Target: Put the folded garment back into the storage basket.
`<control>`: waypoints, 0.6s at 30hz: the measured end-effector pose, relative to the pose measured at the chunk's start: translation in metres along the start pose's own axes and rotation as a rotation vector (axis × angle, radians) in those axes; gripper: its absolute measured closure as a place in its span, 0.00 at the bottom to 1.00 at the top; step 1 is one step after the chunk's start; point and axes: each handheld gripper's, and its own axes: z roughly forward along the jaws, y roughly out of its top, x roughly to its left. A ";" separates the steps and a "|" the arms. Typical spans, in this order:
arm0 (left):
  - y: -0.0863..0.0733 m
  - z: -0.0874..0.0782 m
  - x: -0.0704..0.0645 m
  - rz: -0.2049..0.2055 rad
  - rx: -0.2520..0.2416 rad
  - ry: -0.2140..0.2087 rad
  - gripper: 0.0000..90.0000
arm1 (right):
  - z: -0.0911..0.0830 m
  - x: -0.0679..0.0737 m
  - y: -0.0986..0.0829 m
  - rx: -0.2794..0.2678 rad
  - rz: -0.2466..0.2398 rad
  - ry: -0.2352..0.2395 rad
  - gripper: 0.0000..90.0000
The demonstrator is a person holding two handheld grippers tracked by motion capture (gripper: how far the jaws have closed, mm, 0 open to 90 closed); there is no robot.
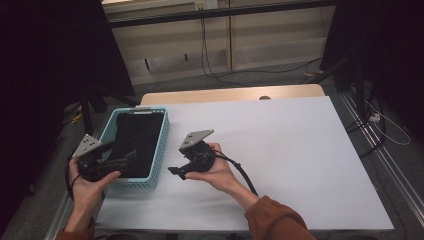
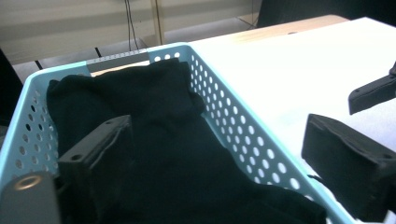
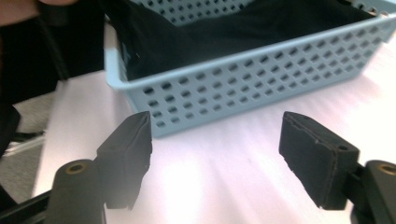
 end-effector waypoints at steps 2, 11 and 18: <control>-0.002 0.001 -0.004 0.004 0.003 -0.003 0.09 | -0.002 -0.002 -0.004 0.007 0.015 -0.004 0.24; -0.003 0.000 -0.012 -0.034 0.011 -0.045 0.05 | -0.025 -0.010 -0.017 -0.014 0.081 -0.041 0.13; -0.014 -0.006 -0.017 -0.015 0.013 -0.063 0.04 | -0.044 -0.012 -0.031 0.003 0.096 -0.095 0.10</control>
